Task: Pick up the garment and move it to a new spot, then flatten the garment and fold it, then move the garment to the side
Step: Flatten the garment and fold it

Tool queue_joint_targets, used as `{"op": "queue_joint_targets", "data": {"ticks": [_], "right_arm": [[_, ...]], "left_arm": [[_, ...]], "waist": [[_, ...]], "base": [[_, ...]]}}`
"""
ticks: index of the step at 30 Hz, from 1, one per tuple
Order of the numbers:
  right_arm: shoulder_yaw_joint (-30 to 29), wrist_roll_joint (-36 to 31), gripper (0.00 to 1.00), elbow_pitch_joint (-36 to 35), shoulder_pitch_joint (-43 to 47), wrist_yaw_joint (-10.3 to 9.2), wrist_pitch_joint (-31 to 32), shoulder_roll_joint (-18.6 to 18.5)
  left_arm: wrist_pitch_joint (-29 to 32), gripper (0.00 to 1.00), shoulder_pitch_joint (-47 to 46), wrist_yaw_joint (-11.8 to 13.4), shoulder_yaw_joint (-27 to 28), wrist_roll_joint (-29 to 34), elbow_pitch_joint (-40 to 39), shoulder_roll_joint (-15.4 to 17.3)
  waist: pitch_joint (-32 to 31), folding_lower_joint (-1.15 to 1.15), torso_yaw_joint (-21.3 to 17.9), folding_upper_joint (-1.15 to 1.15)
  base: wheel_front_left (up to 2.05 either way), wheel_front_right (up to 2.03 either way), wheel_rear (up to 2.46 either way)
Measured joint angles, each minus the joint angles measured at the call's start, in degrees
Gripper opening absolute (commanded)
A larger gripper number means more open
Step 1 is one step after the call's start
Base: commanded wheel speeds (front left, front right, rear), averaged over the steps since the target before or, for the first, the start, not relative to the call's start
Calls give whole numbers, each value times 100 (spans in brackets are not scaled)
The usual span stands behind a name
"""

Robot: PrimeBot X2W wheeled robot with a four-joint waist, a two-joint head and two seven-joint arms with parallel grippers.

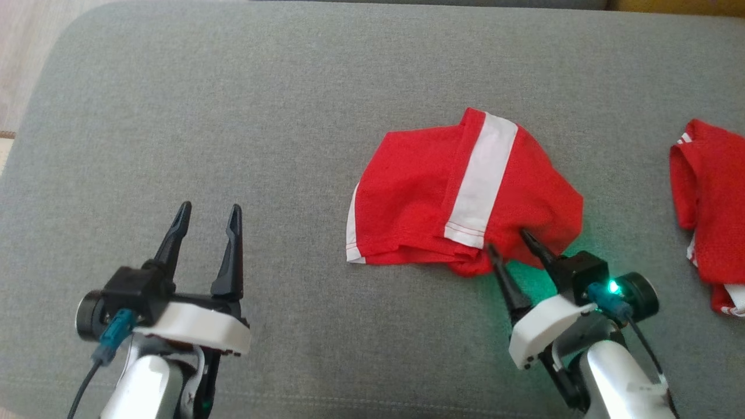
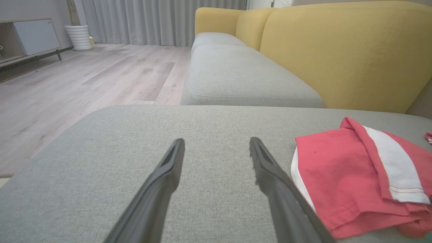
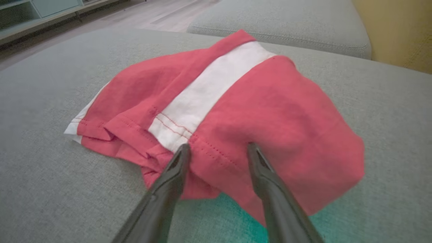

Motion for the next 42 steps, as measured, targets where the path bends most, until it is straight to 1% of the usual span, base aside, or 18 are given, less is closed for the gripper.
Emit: {"op": "queue_joint_targets", "data": {"ticks": [5, 8, 13, 18, 20, 23, 28, 30, 32, 37, 42], "right_arm": [[-75, -1, 0, 51, -53, 0, -81, 3], [-68, 91, 0, -88, -116, 0, -82, 9], [-86, 250, 0, -503, -176, 0, -100, 12], [-158, 370, 0, -1225, -131, 0, -101, 24], [-401, 370, 0, -1581, -93, 0, -53, 45], [-926, 365, 0, -2072, 92, 0, 78, 45], [-1670, 344, 0, -2537, 810, 0, 344, 64], [-1798, 361, 0, -2549, 1122, 0, 479, 74], [-1789, 457, 0, -2412, 1422, 0, 638, 85], [-1355, 780, 0, -1558, 1995, 0, 1000, 105], [-1057, 933, 0, -809, 2071, 0, 988, 111]], "left_arm": [[-63, 100, -30, -5, -2, 4, 71, -19], [-66, 100, -38, -9, -1, 8, 91, -31], [-71, 100, -40, -48, -1, 8, 132, -40], [-113, 100, -34, -42, 14, 8, 133, -36], [-113, 100, -32, -41, 20, 8, 123, -35], [-113, 100, -32, -41, 21, 8, 99, -33], [-114, 100, -29, -31, 23, 7, 93, -29], [-114, 100, -19, -22, 22, 7, 93, -26], [-114, 100, -6, -18, 20, 7, 93, -25], [-114, 100, 1, -18, -4, 5, 105, -22], [-113, 100, 15, -15, -43, -2, 138, -16]], "waist": [[17, 0, -44, 0], [-1, 0, -100, 0], [-95, 0, -168, 0], [-210, -1, -265, 0], [-239, -1, -317, 0], [-261, -1, -388, 0], [-280, -1, -464, 0], [-298, -1, -484, 0], [-318, -1, -495, 0], [-398, -1, -496, 0], [-468, -1, -486, 0]], "base": [[0, 0, 0], [0, 0, 0], [0, 0, 0], [0, 0, 0], [0, 0, 0], [0, 0, 0], [0, 0, 0], [0, 0, 0], [0, 0, 0], [0, 0, 0], [0, 0, 0]]}}
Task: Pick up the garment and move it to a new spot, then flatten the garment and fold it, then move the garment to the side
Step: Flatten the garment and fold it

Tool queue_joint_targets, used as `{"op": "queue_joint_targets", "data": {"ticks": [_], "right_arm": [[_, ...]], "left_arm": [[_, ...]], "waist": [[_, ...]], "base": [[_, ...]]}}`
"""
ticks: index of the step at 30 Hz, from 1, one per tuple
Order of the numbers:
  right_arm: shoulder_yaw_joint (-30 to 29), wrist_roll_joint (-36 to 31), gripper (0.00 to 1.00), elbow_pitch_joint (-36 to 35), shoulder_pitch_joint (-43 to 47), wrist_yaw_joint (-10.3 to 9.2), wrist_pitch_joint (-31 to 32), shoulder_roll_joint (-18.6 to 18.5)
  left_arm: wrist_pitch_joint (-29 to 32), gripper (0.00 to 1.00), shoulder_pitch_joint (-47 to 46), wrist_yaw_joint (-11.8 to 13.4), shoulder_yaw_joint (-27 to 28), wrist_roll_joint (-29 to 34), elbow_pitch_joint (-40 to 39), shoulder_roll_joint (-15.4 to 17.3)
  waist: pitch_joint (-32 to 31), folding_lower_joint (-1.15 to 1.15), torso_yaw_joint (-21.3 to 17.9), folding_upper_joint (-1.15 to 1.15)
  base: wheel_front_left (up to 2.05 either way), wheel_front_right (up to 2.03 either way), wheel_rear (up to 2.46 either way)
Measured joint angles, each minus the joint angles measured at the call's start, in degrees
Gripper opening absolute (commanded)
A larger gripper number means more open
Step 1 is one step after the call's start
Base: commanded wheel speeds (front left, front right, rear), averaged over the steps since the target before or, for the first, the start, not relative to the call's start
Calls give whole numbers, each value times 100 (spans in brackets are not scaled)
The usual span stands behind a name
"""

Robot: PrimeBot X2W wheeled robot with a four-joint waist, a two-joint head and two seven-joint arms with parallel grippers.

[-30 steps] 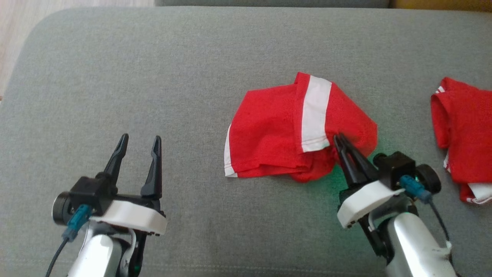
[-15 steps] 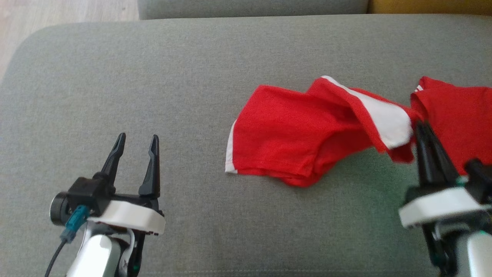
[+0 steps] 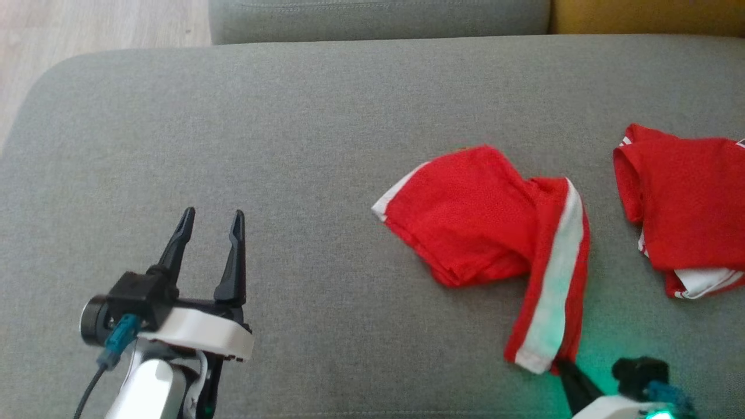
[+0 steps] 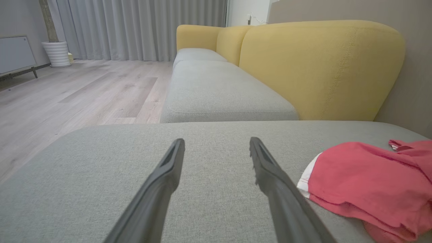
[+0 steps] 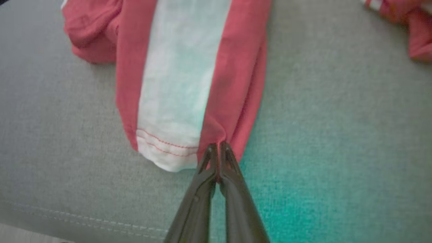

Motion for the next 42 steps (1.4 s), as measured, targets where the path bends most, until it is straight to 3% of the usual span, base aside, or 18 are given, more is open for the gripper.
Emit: {"op": "queue_joint_targets", "data": {"ticks": [3, 5, 12, 23, 42], "right_arm": [[119, 69, 0, 281, -27, 0, -44, 0], [149, 131, 100, 303, -101, 0, -163, -1], [261, 196, 100, -667, -573, 0, -716, -3], [249, -191, 100, -1896, -683, 0, -884, -4], [248, -210, 100, -2012, -646, 0, -824, -4]], "left_arm": [[0, 100, 8, 10, -37, -1, 10, 1], [1, 100, 36, 27, -48, -14, 16, 5], [12, 100, 266, 83, -60, -51, 14, 53], [110, 100, 366, 221, -70, -51, -172, 105], [264, 100, 602, 275, -198, -76, -286, 115]], "waist": [[-52, 0, 13, 0], [-92, 0, 16, 0], [-261, 0, -17, 0], [-462, 0, -29, 0], [-437, 0, 12, 0]], "base": [[0, 0, 0], [0, 0, 0], [0, 0, 0], [0, 0, 0], [0, 0, 0]]}}
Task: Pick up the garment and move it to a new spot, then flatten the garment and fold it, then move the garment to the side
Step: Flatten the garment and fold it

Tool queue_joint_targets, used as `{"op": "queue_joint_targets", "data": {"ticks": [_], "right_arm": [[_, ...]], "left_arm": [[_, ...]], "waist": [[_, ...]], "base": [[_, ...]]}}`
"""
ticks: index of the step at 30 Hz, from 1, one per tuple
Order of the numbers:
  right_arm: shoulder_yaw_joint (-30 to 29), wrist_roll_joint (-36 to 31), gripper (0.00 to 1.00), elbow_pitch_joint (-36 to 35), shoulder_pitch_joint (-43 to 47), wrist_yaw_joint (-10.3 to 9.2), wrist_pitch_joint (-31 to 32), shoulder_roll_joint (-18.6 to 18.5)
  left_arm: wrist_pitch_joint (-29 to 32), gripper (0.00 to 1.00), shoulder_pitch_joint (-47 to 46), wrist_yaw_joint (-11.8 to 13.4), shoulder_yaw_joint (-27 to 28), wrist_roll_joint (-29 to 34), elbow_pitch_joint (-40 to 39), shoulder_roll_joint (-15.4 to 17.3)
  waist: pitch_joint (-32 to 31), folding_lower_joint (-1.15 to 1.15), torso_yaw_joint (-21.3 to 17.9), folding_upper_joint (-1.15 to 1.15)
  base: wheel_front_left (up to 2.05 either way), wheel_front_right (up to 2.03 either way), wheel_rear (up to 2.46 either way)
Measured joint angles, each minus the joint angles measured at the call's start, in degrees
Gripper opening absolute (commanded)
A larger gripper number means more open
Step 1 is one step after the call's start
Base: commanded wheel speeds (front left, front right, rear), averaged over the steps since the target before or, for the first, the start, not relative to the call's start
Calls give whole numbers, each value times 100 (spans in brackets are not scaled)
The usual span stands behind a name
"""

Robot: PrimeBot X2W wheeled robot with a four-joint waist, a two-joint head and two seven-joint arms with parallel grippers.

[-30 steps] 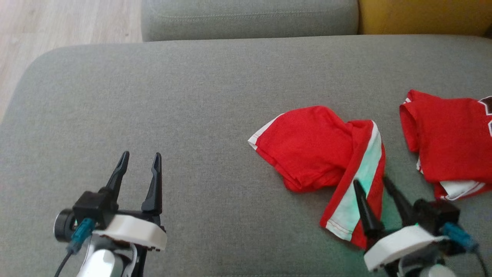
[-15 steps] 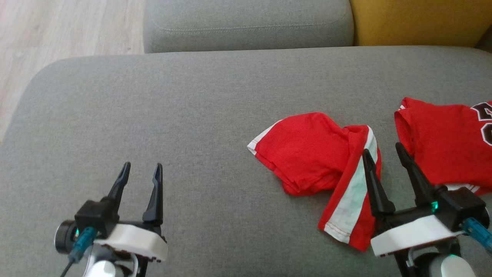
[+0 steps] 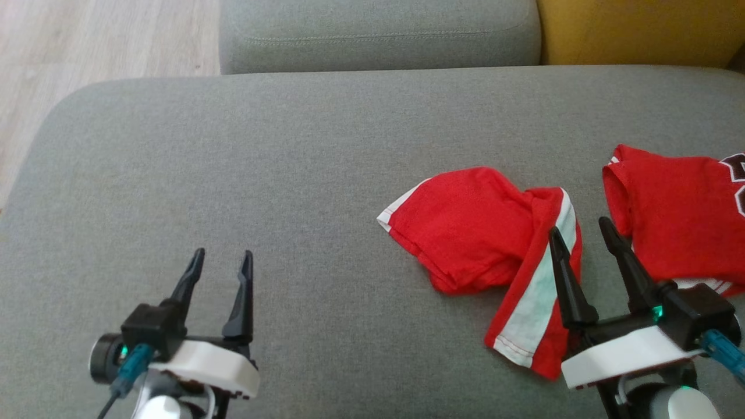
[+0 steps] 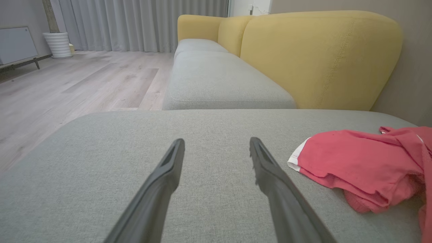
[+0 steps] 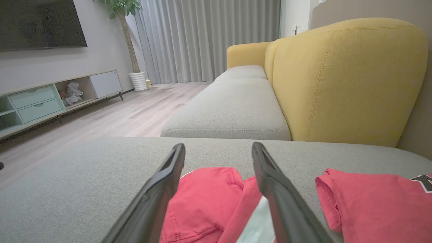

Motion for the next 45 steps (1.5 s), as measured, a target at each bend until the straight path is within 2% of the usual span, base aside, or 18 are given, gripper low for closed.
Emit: {"op": "queue_joint_targets", "data": {"ticks": [3, 4, 6, 10, 15, 22, 27, 28, 29, 35, 40, 45], "right_arm": [[-2, 1, 100, -11, -1, 0, 2, 0], [-8, 1, 100, -22, -2, 0, 3, 0], [-11, 1, 100, -43, -15, 0, 15, 0], [-10, 0, 100, -79, -87, 0, 15, -1], [51, 1, 100, -79, -420, 0, 4, -3], [229, 103, 100, 71, -639, 0, -141, -7], [220, 156, 100, 171, -659, 0, -213, -7], [215, 166, 100, 177, -667, 0, -245, -7], [210, 192, 100, 183, -679, 0, -255, -7], [181, 215, 100, 226, -741, 0, -291, -7], [104, 298, 100, 240, -738, 0, -296, -7], [33, 326, 100, 240, -737, 0, -296, -8]], "left_arm": [[49, 100, -104, -13, -115, 1, 4, -13], [97, 100, -201, -87, -182, 1, 30, -24], [201, 100, -534, -276, -410, 1, 126, -108], [455, 100, -1495, -733, -871, -2, 543, -480], [747, 100, -2538, -1222, -1220, -119, 1668, -893], [905, 100, -3297, -1474, -1408, -330, 3591, -1084], [835, 100, -3763, -1473, -1394, -468, 4490, -1136], [776, 79, -3846, -1473, -1394, -488, 4600, -1147], [742, 0, -3923, -1473, -1394, -516, 4712, -1159], [345, 0, -4086, -1441, -1435, -520, 5020, -1195], [-154, 0, -4399, -1116, -1358, -371, 4934, -1112], [-270, 0, -4768, -798, -1120, -144, 4147, -808]], "waist": [[76, 0, 14, 0], [116, 0, 18, 0], [216, 0, 19, 0], [488, 0, -35, 0], [866, 1, -227, 0], [1218, 1, -713, 0], [1392, 1, -951, 0], [1409, 0, -980, 0], [1420, 1, -1003, 0], [1396, 0, -1014, 0], [1338, 0, -926, 0], [1258, 0, -772, 0]], "base": [[0, 0, 0], [0, 0, 0], [0, 0, 0], [0, 0, 0], [0, 0, 0], [0, 0, 0], [0, 0, 0], [0, 0, 0], [0, 0, 0], [0, 0, 0], [0, 0, 0], [0, 0, 0]]}}
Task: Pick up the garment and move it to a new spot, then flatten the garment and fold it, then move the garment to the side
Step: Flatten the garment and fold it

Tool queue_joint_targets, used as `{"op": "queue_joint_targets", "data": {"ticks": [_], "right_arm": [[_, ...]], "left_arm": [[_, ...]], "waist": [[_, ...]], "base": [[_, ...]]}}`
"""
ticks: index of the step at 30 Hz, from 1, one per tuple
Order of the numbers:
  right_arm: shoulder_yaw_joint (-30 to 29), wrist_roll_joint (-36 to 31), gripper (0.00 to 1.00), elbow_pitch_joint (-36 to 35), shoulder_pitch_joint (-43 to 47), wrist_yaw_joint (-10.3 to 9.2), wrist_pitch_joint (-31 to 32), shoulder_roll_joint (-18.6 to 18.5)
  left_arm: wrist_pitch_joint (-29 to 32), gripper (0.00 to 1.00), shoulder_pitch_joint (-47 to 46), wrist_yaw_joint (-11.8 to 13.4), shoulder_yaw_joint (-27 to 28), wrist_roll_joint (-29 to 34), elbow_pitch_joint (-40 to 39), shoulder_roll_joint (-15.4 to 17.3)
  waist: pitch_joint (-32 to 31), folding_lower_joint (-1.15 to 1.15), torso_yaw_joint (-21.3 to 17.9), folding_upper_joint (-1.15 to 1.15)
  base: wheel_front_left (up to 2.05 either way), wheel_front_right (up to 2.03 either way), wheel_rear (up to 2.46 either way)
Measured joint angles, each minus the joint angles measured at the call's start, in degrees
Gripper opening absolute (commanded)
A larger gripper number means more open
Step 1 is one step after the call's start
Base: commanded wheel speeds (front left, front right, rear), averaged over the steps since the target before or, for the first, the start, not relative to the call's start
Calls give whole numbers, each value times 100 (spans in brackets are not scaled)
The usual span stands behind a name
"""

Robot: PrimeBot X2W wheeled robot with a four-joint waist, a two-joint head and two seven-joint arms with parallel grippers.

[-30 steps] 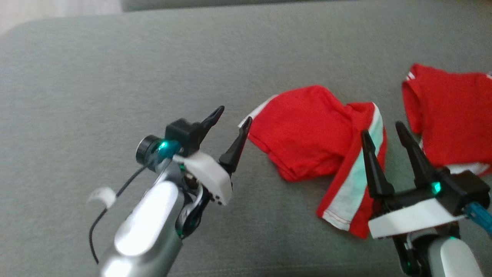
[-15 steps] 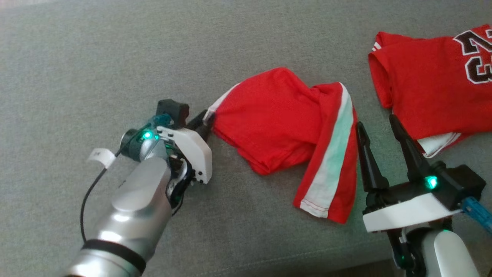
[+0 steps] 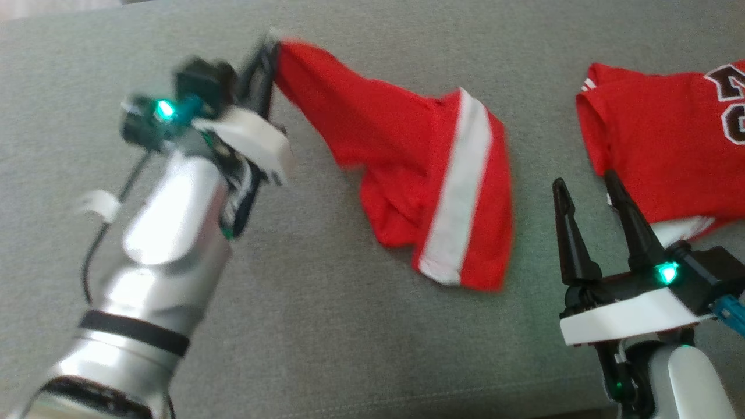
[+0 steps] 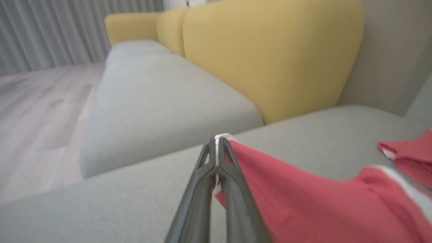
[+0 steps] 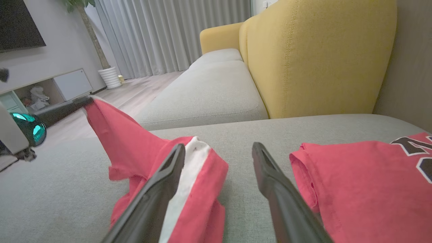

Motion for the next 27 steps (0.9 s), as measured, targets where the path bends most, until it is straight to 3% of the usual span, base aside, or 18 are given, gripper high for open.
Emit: {"op": "queue_joint_targets", "data": {"ticks": [1, 6, 9, 15, 20, 27], "right_arm": [[-12, 52, 100, 0, 2, 0, 1, 0], [-23, 73, 100, 0, 4, 0, 2, 0], [-44, 80, 100, 0, 18, 0, 9, 0], [-38, 127, 100, -1, 25, 0, 21, 0], [-37, 177, 100, -12, 25, 0, 62, 0], [-30, 179, 100, -30, 23, 0, 110, 0]], "left_arm": [[-1, 0, -7, 133, 157, 103, -571, 152], [-4, 0, -3, 347, 489, 345, -1739, 482], [-43, 0, 45, 379, 592, 435, -2499, 669], [240, 0, 698, 105, 101, 227, -3293, 505], [472, 0, 1631, -187, -742, 46, -3289, 86], [681, 0, 1834, -706, -1969, -241, -2942, -229]], "waist": [[-36, 0, 69, 0], [-116, 0, 203, 0], [-182, 0, 298, 0], [-255, 0, 433, 0], [-220, 0, 464, 0], [-123, 0, 391, 0]], "base": [[0, 0, 0], [0, 0, 0], [0, 0, 0], [0, 0, 0], [0, 0, 0], [0, 0, 0]]}}
